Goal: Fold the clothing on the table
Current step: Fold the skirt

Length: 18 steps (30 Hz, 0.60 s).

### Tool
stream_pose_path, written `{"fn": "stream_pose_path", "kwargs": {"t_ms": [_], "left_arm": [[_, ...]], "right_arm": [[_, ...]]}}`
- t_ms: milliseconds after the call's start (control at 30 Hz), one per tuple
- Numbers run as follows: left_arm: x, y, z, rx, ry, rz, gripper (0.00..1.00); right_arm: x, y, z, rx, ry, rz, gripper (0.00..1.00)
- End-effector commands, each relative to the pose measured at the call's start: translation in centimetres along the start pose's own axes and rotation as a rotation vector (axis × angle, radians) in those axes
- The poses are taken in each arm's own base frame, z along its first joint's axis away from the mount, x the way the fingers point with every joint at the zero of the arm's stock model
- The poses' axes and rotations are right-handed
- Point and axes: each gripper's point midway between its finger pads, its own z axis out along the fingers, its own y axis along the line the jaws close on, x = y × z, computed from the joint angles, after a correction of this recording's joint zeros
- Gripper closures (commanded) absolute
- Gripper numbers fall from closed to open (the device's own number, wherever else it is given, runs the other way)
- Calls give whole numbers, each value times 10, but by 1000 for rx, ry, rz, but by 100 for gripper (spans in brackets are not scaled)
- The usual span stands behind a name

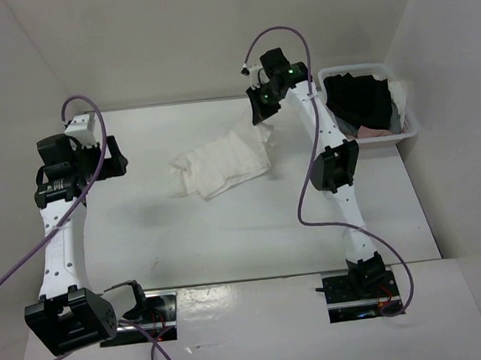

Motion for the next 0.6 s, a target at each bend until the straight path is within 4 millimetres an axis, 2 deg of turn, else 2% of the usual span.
{"fn": "stream_pose_path", "kwargs": {"t_ms": [0,33,100,133,200,300,367,400,433,500,533,567], "left_arm": [[-5,-2,1,28,-5,22,0],[-5,-2,1,28,-5,31,0],[-8,-2,-1,27,-14,34,0],[-9,-2,-1,27,-14,34,0],[-9,-4,-1,36,-15,34,0],[-9,-3,-1,36,-15,43,0],[-7,-3,2,37,-6,41,0],[-7,-3,2,37,-6,41,0],[-7,-3,2,37,-6,41,0],[-7,-3,2,37,-6,41,0],[-7,-3,2,37,-6,41,0],[-7,-3,2,37,-6,41,0]], "right_arm": [[-18,32,-45,38,-58,-72,100],[-20,23,-47,65,-67,-67,100],[-23,24,-56,77,-79,-71,100],[-22,21,-53,90,-78,-70,100],[-26,14,-61,143,-95,-63,100],[-24,3,-62,209,-85,-49,100],[-27,2,-62,210,-95,-51,100],[-33,6,-68,199,-121,-58,100],[-35,15,-64,175,-126,-70,100],[-45,38,-65,103,-164,-100,100],[-46,45,-60,79,-165,-121,100],[-47,61,-54,41,-166,-141,100]]}}
